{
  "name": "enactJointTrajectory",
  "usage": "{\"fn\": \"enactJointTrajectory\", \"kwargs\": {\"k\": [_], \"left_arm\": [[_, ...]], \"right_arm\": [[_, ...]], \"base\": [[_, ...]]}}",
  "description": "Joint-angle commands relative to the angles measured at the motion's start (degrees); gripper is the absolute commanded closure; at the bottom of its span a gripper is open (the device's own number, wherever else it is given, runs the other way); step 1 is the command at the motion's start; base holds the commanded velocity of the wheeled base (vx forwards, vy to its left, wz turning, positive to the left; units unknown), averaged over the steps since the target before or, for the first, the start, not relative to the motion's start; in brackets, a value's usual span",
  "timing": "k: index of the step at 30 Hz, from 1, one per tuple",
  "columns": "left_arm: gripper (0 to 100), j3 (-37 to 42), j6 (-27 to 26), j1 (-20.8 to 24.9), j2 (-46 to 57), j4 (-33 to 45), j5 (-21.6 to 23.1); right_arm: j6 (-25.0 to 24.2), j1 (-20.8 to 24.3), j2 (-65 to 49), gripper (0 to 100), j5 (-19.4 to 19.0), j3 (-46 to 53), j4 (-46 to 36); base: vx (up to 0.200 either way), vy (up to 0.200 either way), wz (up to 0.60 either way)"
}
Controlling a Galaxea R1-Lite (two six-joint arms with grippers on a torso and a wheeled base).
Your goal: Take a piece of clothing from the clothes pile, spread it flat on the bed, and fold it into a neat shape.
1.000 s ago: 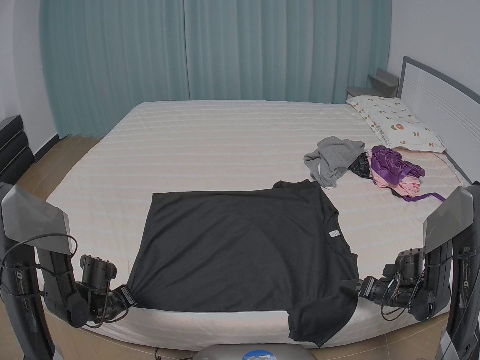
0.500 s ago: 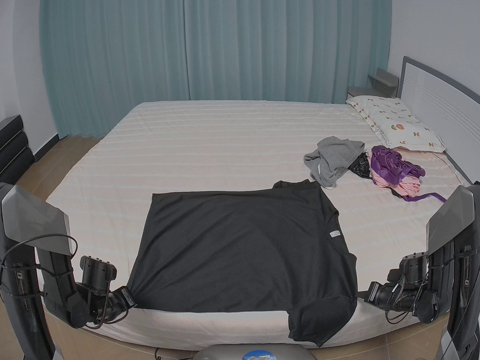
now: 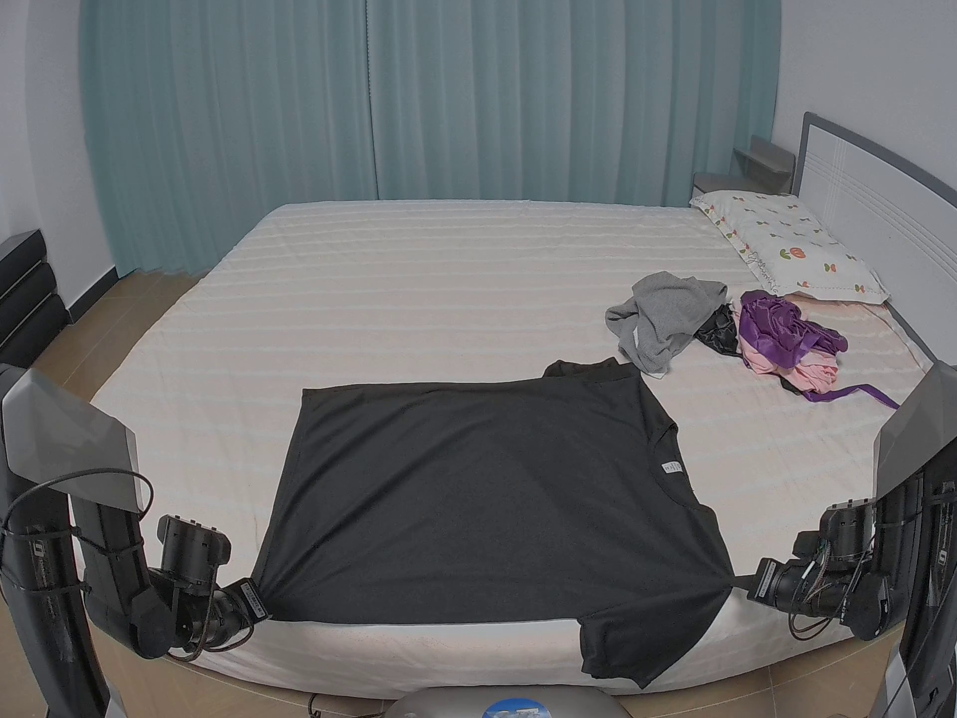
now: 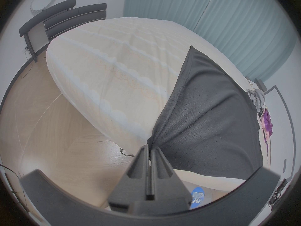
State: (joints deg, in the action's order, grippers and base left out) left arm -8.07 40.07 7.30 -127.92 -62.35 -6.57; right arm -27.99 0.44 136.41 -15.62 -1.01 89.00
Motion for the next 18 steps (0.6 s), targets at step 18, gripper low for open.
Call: {"fn": "enactJointTrajectory", "kwargs": {"k": [18], "left_arm": [[100,-1.33,1.41,0.08,-0.32,-0.4,0.42]], "right_arm": [[-0.66,-1.23,-0.27,100,0.06,-9.89,0.64]], "base": [[0.0,0.0,0.0]]}}
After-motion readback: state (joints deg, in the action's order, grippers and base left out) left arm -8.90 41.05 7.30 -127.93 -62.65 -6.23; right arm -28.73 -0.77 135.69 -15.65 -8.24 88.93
